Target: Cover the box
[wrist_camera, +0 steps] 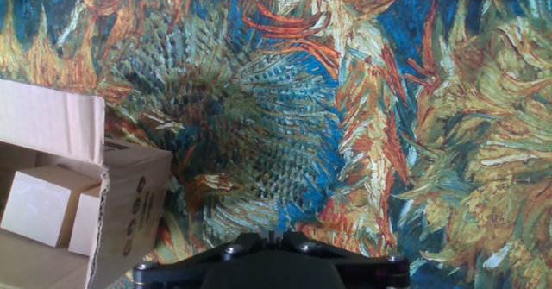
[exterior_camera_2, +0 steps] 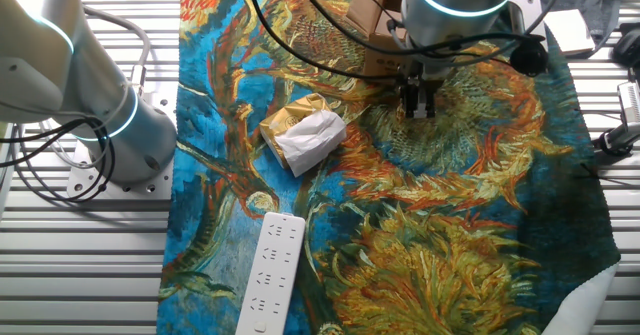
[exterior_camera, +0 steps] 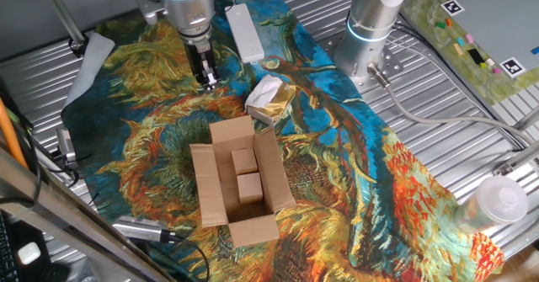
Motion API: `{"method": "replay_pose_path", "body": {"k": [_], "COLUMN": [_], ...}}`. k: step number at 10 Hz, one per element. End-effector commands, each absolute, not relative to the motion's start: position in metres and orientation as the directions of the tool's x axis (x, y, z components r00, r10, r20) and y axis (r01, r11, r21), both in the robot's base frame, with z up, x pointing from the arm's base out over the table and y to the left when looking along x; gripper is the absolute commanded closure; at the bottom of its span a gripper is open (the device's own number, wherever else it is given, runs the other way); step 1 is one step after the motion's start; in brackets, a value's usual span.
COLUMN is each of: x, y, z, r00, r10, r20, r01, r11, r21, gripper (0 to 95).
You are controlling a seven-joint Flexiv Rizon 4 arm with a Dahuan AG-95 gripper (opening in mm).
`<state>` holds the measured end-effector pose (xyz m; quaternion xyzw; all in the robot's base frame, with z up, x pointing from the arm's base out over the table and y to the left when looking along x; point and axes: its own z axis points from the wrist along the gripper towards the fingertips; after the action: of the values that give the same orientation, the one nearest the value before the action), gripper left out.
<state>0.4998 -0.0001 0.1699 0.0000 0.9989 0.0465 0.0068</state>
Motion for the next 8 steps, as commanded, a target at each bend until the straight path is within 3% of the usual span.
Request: {"method": "replay_pose_path", "body": {"k": [1,8], "x": [0.5000,0.4995], "y": [0.0001,0.0003], "z": [0.1701,0.1705], "r00": [-1.000,-0.997], "r10": [0.000,-0.073], "r20": [-0.013,-0.021], "r01": [-0.002,-0.074], "r11": [0.996,0.993], "r21": [0.093,0.095], "gripper": [95.0,95.0]}}
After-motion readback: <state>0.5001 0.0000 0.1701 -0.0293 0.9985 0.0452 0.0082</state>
